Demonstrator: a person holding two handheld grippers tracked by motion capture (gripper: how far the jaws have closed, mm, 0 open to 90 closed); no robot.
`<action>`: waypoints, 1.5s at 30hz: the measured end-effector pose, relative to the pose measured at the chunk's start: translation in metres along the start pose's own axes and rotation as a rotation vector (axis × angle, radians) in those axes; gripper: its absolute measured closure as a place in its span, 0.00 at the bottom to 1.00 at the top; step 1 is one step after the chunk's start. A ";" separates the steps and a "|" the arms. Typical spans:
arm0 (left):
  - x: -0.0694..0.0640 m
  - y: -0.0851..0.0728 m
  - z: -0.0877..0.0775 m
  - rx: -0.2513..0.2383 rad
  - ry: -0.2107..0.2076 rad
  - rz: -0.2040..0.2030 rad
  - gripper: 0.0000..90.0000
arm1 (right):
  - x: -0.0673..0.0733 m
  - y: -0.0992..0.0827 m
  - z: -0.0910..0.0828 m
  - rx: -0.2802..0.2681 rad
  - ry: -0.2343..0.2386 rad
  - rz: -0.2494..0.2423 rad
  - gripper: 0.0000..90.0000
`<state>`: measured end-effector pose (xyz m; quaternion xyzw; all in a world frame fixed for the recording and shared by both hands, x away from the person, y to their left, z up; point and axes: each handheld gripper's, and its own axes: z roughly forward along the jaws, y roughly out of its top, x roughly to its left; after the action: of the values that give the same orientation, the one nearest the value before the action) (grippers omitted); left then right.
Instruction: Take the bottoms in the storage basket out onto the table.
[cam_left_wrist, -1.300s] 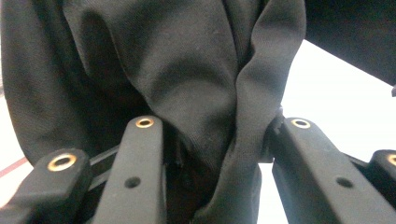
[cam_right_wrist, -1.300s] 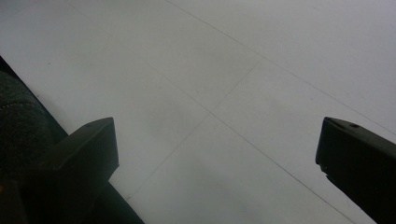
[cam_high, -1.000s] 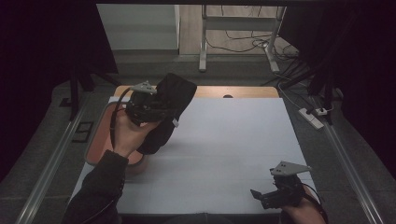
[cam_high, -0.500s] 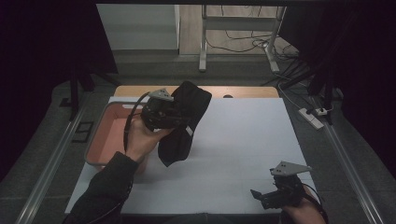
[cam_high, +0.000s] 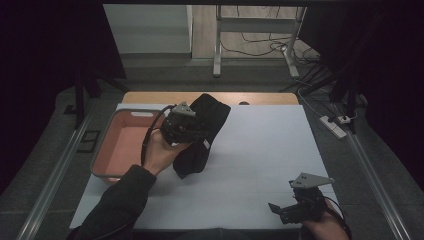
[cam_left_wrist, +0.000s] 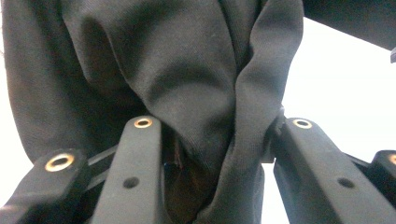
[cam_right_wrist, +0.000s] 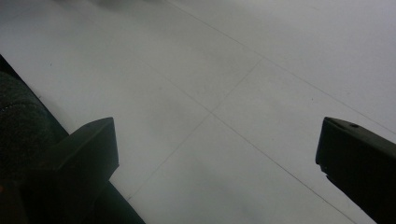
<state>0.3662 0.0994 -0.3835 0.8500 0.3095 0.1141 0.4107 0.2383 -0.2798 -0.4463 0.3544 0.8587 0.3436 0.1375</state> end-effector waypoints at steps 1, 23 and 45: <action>0.000 -0.001 0.002 0.005 0.000 0.003 0.71 | 0.000 0.000 0.000 -0.001 0.000 0.001 0.00; 0.002 -0.018 0.042 0.084 -0.002 0.010 0.69 | -0.003 -0.001 -0.001 -0.014 0.014 0.022 0.00; 0.006 -0.037 0.078 0.182 -0.002 -0.011 0.69 | -0.002 -0.001 -0.001 -0.010 0.015 0.008 0.00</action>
<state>0.3902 0.0715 -0.4619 0.8821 0.3230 0.0823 0.3328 0.2386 -0.2817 -0.4460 0.3544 0.8566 0.3512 0.1317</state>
